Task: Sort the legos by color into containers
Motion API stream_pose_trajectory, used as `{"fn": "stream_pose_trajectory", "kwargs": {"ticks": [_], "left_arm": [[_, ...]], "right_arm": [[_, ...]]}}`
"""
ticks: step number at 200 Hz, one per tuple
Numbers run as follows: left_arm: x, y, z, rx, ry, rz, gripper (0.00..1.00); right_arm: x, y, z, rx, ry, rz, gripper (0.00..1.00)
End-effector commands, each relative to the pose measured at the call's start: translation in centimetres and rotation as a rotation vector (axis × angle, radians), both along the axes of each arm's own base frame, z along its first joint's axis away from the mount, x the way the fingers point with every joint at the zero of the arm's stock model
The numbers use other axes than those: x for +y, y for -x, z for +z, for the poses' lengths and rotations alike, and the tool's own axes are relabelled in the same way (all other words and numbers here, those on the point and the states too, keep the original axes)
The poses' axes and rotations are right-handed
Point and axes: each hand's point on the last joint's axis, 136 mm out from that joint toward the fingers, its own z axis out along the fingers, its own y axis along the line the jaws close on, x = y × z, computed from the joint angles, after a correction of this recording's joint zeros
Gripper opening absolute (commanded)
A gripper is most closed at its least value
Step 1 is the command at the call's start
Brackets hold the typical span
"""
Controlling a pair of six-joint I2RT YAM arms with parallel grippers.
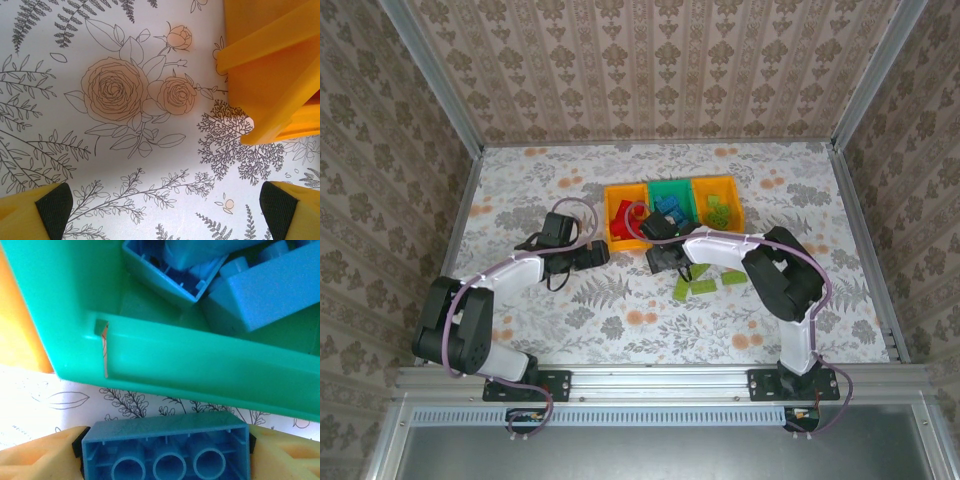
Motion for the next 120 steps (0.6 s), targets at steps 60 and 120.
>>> {"fn": "stream_pose_trajectory", "kwargs": {"ticks": [60,120], "left_arm": [[0.3,0.3,0.4,-0.012,0.000,0.015,1.00],[-1.1,0.6,0.6,-0.026,0.055,-0.033,1.00]], "right_arm": [[0.0,0.0,3.2,-0.050,-0.022,0.016,0.56],[-1.7,-4.1,10.5,-0.212,-0.174,-0.069,0.56]]}}
